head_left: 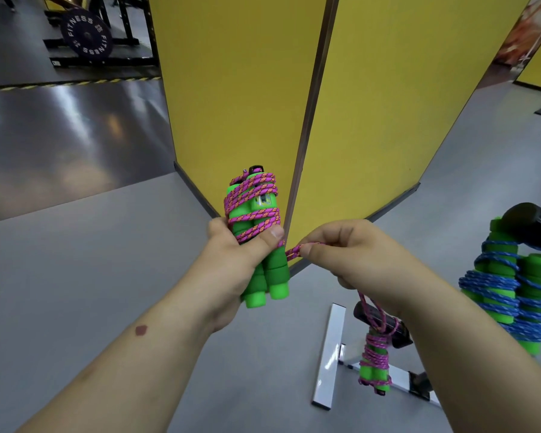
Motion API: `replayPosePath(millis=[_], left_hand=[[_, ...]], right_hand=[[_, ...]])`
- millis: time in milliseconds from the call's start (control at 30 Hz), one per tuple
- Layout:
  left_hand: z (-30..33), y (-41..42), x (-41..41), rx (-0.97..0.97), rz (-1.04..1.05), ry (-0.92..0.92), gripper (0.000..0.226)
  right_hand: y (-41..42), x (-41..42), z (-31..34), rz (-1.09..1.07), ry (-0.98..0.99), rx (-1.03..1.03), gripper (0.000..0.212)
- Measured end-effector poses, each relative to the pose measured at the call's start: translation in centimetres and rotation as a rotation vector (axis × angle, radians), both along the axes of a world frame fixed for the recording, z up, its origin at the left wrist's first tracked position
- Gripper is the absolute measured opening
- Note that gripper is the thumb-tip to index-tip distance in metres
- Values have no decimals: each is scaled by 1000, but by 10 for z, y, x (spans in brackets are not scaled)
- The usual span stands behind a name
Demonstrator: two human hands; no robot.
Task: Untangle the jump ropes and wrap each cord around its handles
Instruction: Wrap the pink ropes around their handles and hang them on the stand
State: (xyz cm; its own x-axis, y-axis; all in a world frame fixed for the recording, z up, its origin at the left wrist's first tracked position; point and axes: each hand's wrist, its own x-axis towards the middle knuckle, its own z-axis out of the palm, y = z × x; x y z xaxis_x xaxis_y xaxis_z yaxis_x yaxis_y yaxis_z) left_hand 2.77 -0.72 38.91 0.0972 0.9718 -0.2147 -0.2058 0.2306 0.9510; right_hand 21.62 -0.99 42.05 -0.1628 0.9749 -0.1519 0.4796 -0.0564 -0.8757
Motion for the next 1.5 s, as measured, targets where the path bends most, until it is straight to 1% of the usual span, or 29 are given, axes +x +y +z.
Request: replayPosePath(millis=[100,200,233,267,300,433,500,567,633,700,800,900,1067,1133,1267,1367,1500], left_hand=[[-1,2,-1,-70,-30,-134,73],[0,1,-4,-70,-86,-252,77],[1,0,-3,-40,-102,-259,79],[2,-1,-1,2,-107,-214,80],[1,-1,1,43,-102,-124,79],[-2,2,-2,197,-71,308,63],[-1,0,-3,246,-109,504,56],[-1,-4,-2,260,-153,617,45],[-3,-6,-1,289,-180,656,34],[-2,-7,-1,337,-182,671,30],[2,-7,-2,381,-247,639,37],[4,-7,-1,366,-318,549,35],[5,-6,-3,328,-335,380,32],[7,-6,-4,319,-331,290,33],[4,-8,0,285,-340,143,43],[4,-9,4,244,-316,38,47],[7,-12,8,242,-272,-1,45]], right_hand=[[0,-3,-2,-26,61,37,14],[3,-1,-2,-84,83,71,14],[3,-1,-1,-90,82,74,14],[2,-2,0,-86,70,75,14],[1,-2,3,-72,32,77,14],[-8,-3,19,69,-277,140,12],[-12,-3,28,137,-371,174,14],[-16,-3,34,171,-373,173,19],[-19,-4,39,177,-315,177,21],[-21,-5,42,176,-228,213,16],[-19,-3,41,135,-89,267,12],[-16,-2,37,115,73,276,14],[-9,-2,25,11,361,193,12],[-7,-3,23,-38,443,179,11],[-7,-8,25,-143,462,232,6],[-7,-12,24,-186,453,254,4],[-9,-18,21,-218,388,312,2]])
